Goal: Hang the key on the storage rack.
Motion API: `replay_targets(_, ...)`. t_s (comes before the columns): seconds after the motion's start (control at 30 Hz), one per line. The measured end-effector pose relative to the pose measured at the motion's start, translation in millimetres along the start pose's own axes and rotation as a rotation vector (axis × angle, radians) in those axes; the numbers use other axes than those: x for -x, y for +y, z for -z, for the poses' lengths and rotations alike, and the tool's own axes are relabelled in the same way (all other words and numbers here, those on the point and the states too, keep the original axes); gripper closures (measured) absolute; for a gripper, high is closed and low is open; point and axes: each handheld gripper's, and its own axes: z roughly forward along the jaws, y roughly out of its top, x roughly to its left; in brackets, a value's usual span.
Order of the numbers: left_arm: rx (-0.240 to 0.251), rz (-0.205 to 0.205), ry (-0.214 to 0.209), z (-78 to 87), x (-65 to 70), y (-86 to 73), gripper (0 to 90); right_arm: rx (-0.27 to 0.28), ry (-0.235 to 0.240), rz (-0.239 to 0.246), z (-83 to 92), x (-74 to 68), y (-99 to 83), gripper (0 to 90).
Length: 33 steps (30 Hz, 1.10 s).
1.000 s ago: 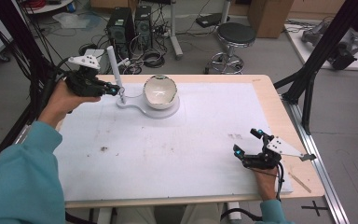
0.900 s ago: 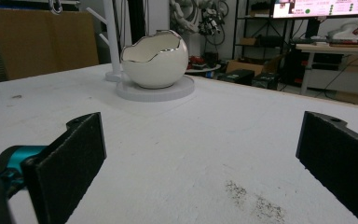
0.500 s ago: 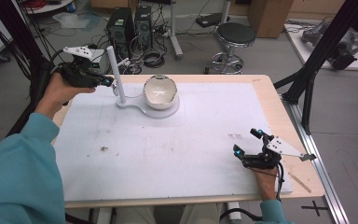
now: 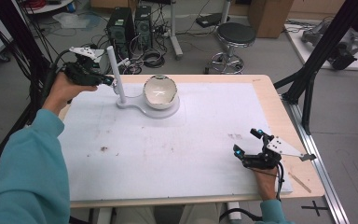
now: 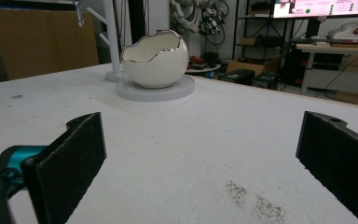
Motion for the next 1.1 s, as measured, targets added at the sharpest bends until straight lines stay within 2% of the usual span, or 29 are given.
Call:
replay_targets(0.17,-0.013,0.005,0.026,-3.6,-4.5,-1.7,88.4,0.000,-0.001,0.001,0.0,0.0,0.0,0.6)
replay_targets(0.3,-0.020,0.009,0.015,-7.1,-8.2,-3.1,88.5,0.000,-0.001,0.002,0.0,-0.1,0.0,0.6)
replay_targets(0.63,-0.029,0.017,0.029,-12.6,-15.5,-5.7,88.5,0.000,-0.001,0.002,0.0,0.0,0.0,0.6)
replay_targets(1.1,-0.021,0.029,0.016,-16.4,-20.9,-7.8,88.4,0.000,-0.004,0.005,-0.1,-0.1,0.0,0.6)
